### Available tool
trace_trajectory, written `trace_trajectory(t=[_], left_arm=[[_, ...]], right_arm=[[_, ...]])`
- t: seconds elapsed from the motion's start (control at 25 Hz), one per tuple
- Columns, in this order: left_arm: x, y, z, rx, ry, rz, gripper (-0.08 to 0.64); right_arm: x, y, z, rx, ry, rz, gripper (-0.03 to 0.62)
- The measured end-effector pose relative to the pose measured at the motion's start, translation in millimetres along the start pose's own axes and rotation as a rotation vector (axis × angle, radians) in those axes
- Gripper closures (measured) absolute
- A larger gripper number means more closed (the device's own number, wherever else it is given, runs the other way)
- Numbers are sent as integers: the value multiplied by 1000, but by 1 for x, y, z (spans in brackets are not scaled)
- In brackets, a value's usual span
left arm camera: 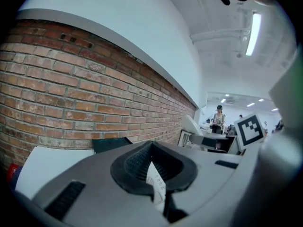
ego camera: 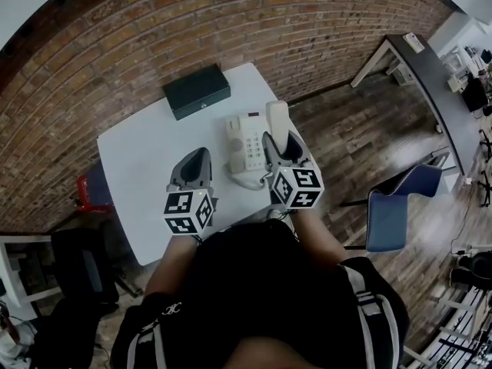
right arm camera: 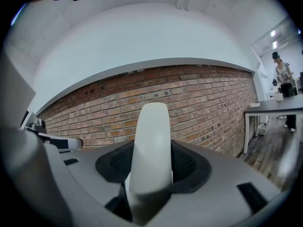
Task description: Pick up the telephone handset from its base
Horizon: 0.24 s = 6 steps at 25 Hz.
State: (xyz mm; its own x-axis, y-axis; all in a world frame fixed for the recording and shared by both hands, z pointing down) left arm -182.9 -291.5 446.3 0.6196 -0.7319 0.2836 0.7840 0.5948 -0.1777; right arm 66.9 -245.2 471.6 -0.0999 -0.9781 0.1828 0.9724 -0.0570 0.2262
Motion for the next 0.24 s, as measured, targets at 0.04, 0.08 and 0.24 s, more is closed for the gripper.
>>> trace_trajectory(t=[0.04,0.08,0.24], left_arm=[[0,-1,0,-1,-1,-1,558],[0,-1,1,-1,-1,-1,558],[0,-4,1,-4,-2,-2,558]], right_arm=[[0,0,0,-3,0,-2,394],[1,-1,0,-6,0,-4,394],[2,-2,-2,-15,-1,-9,394]])
Point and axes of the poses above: the fingertips, and each gripper's own axes: x forward along the fingers, y to its right, z out of its underside, the point moved 10 cm from there along -x, backward along the fingers, and after that the axes turned 4 degrees about -z, right-handed, at the moved point
